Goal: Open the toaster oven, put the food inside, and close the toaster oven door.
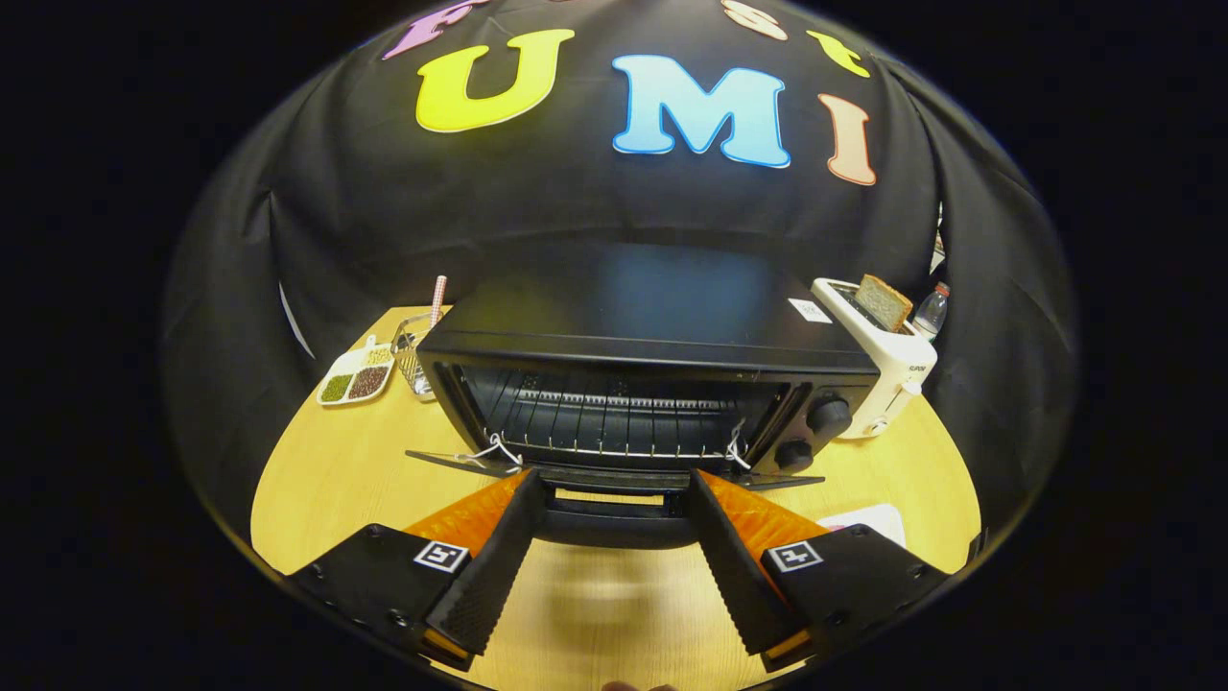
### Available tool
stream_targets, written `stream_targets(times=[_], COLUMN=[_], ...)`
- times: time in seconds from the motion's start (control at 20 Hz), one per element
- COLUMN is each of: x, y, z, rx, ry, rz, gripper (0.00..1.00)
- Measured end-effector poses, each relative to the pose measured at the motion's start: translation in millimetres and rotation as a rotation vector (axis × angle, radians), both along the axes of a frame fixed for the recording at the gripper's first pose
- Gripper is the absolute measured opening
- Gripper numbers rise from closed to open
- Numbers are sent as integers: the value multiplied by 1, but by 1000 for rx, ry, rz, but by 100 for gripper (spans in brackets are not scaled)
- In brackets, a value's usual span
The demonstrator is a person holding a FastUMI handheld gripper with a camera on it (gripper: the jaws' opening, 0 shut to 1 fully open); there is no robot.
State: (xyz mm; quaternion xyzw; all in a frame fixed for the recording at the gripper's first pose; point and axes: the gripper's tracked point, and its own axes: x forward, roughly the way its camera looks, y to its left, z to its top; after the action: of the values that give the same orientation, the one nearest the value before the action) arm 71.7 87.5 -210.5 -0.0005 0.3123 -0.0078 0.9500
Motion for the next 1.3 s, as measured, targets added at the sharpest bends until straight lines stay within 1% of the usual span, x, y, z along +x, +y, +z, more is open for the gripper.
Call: stream_targets(times=[0.2,0.35,0.45,0.55,0.6,0.7,0.85,0.95,1.1,1.3], x=[-22,-50,-70,-75,-79,-87,-101,-113,-129,-137], y=[2,5,-4,-12,-16,-22,-33,-57,-96,-156], z=[-23,-61,-83,-91,-92,-89,-76,-65,-51,-37], rx=[-5,5,27,66,70,70,84,59,60,52], ry=[70,185,282,317,323,325,323,312,308,288], rz=[25,53,29,5,-1,12,81,98,79,23], gripper=[96,96,97,97,97,97,97,97,97,97])
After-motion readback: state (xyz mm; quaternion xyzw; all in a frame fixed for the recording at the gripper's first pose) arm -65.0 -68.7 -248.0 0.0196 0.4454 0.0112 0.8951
